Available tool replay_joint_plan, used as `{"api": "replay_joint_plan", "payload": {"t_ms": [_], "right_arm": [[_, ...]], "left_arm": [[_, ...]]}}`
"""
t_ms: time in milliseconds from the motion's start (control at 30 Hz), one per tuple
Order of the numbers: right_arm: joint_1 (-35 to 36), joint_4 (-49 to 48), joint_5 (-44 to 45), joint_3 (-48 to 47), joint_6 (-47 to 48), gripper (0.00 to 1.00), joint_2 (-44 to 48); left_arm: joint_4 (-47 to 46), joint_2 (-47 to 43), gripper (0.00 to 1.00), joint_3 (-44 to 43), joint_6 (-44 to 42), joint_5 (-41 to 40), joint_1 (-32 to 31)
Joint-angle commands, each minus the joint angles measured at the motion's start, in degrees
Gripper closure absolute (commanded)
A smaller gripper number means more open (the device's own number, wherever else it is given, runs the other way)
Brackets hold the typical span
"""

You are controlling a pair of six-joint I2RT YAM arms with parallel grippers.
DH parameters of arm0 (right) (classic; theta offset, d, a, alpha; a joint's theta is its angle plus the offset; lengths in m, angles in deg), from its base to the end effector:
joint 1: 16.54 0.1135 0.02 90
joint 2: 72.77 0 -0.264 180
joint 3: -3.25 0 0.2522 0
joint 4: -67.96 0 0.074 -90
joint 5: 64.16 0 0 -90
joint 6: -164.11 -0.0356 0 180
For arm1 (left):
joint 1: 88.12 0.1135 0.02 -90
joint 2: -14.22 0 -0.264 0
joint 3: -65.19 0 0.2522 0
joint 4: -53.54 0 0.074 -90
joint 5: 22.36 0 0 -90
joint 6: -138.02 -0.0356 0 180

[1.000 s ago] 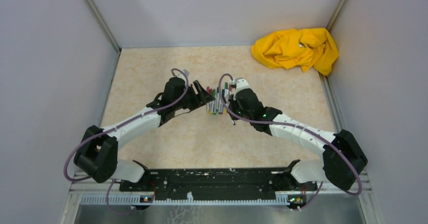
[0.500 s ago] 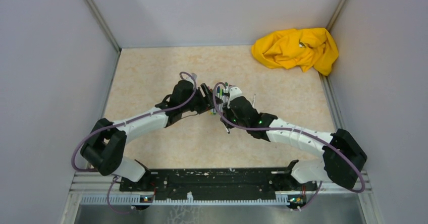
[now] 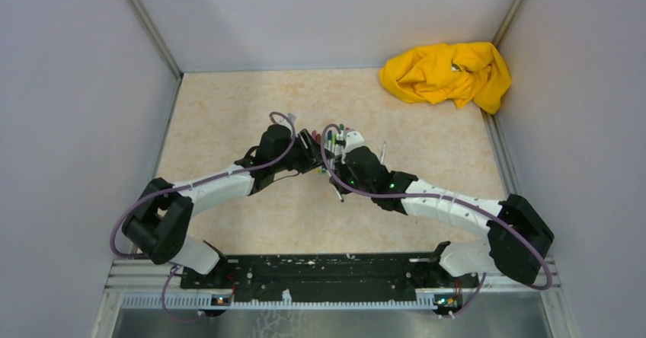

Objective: Open the pen caps

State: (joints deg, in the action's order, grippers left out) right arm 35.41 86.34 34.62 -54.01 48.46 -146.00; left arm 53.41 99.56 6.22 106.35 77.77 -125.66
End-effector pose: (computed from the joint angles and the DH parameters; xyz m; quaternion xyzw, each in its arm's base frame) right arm 0.1747 0.2143 0.2353 -0.1658 0.8668 0.2389 0.4051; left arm 0.2518 -0.2014 0.2164 -0.1068 0.8404 -0.4408 0.2968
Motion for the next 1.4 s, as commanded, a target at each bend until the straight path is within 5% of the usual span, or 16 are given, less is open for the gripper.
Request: {"api": "replay_joint_plan", "payload": {"t_ms": [0, 200, 433, 567, 733, 900, 1000, 1067, 1267, 1367], "right_arm": [[0.5, -4.2, -0.2, -1.7, -1.1, 1.00, 1.1], [0.5, -4.2, -0.1, -1.8, -1.2, 1.00, 1.3], [0.5, -6.4, 0.1, -1.0, -1.2, 1.00, 1.4], [0.5, -6.7, 0.1, -1.0, -0.5, 1.00, 1.4], [0.6, -7.2, -0.5, -1.6, -0.1, 0.82, -0.1], [0.6, -7.1, -0.5, -2.6, 0.2, 0.80, -2.0], [0.5, -6.8, -0.3, -3.1, 0.4, 0.85, -2.8], [0.5, -6.4, -0.1, -3.2, 0.5, 1.00, -3.2], [0.9, -5.7, 0.0, 0.6, -0.6, 1.00, -1.7], [1.2, -6.2, 0.4, 5.2, -2.0, 1.00, 0.8]], "left_arm": [[-3.0, 0.2, 0.46, 1.3, 1.1, 1.0, -0.3], [-3.8, 0.0, 0.57, 1.6, 1.4, 1.2, -0.6], [-5.2, 0.1, 1.00, 2.1, 1.5, 1.7, -1.0], [-6.0, -0.1, 1.00, 2.4, 1.4, 1.9, -1.4], [-6.2, -0.5, 1.00, 2.6, 1.3, 2.1, -1.5], [-6.5, -0.6, 1.00, 2.2, 1.2, 2.6, -1.7], [-6.5, -0.8, 1.00, 2.1, 1.0, 2.7, -1.7], [-6.4, -0.7, 1.00, 2.0, 0.7, 2.4, -1.7], [-2.1, -1.2, 1.00, -1.9, -3.5, -4.3, -0.3], [-0.2, 1.0, 1.00, -6.1, -4.0, -0.2, 4.9]]}}
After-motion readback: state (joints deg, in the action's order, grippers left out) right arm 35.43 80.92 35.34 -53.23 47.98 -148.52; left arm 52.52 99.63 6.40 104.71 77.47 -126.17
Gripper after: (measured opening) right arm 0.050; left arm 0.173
